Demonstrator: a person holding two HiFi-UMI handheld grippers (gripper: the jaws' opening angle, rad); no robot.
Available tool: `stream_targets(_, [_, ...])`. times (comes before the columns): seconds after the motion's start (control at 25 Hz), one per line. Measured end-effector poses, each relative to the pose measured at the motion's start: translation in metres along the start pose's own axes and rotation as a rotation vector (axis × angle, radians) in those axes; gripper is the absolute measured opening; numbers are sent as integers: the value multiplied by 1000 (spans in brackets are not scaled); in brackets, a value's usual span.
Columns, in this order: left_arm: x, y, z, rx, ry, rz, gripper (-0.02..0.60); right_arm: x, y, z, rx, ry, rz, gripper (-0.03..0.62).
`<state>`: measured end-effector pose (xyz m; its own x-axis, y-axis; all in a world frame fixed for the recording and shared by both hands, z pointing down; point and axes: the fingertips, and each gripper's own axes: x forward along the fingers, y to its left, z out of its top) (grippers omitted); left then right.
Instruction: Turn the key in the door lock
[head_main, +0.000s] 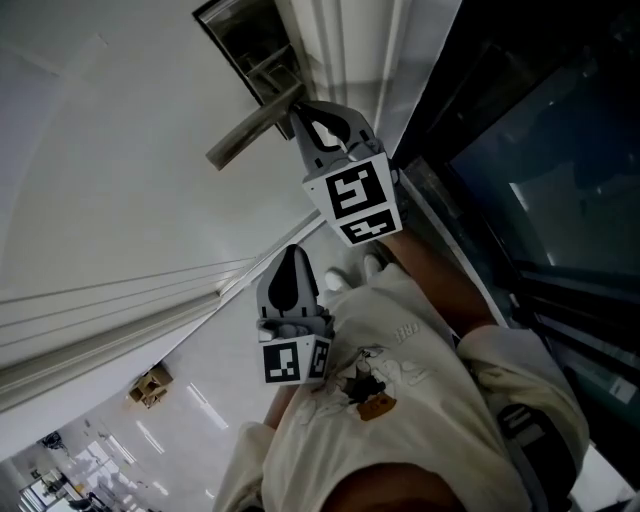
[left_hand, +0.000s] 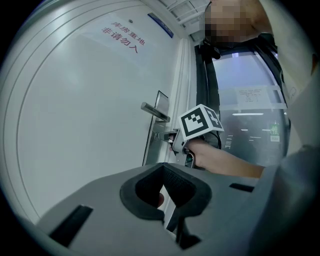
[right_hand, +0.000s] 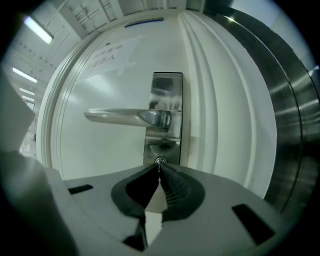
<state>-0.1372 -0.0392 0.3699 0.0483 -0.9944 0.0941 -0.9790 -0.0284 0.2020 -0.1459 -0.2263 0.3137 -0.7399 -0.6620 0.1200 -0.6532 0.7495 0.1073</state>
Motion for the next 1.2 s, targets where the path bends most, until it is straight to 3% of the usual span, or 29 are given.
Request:
stream_targets(0.48, [1, -5, -2, -1, 10, -21, 6, 0, -7, -5, 548, -32, 150, 18])
stream_targets(1.2, [4, -10, -5, -8, 18, -20, 6, 1, -10, -8, 1092, -101, 332, 29])
